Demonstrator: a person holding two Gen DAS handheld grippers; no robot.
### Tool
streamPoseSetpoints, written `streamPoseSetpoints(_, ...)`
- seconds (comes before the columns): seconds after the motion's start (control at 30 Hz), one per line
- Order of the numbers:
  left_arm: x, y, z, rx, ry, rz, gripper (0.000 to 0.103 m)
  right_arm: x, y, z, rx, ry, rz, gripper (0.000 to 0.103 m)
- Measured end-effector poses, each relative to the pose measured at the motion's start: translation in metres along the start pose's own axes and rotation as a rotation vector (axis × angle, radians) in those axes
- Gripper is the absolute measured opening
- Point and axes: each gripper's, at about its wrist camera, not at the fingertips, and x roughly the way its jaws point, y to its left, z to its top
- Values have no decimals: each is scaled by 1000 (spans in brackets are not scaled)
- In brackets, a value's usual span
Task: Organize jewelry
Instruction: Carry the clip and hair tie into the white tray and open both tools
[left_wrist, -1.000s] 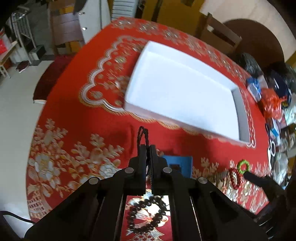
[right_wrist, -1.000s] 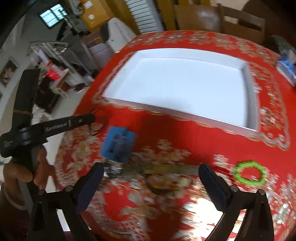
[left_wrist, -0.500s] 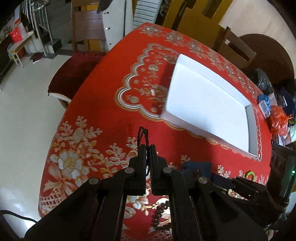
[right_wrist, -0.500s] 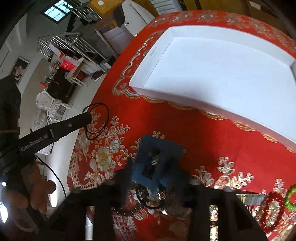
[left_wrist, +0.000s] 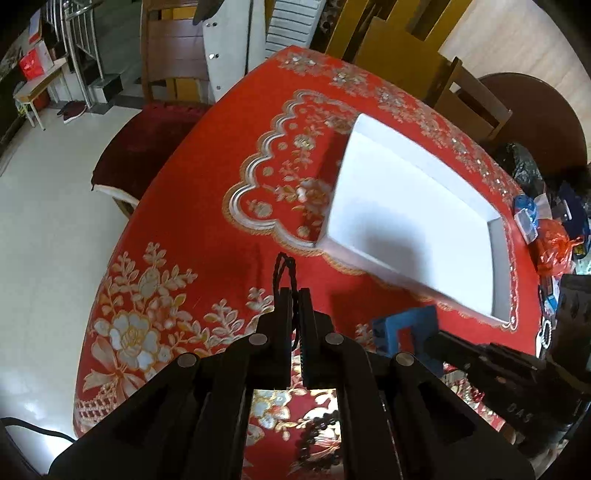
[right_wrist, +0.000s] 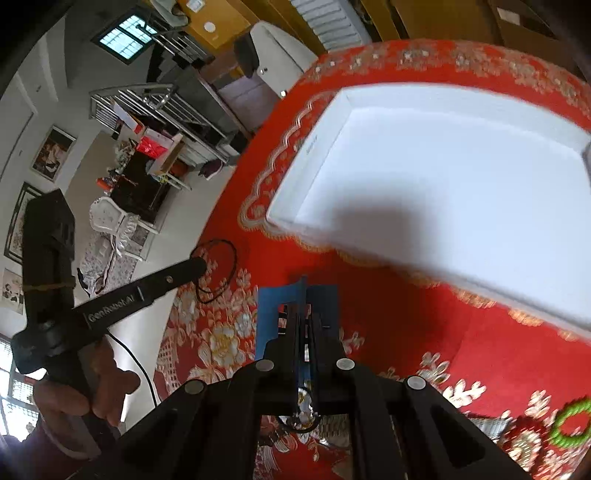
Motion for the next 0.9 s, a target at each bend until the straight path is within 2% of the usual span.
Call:
streamPoseSetpoints(0.27, -13, -36, 30, 71, -49, -56, 2, -27, -22, 37, 52, -108, -28, 4)
streamPoseSetpoints(0.5, 7, -73, 50, 152, -30, -86, 2, -33, -53, 88, 120, -166, -58, 4)
streamPoseSetpoints(0.67, 43, -84, 61, 167, 18, -69, 2, -11, -66, 126, 156, -159, -43, 4)
streamPoseSetpoints(0.9, 72, -83, 59, 162, 74, -62, 2, 46, -77, 160, 193, -90, -23, 4)
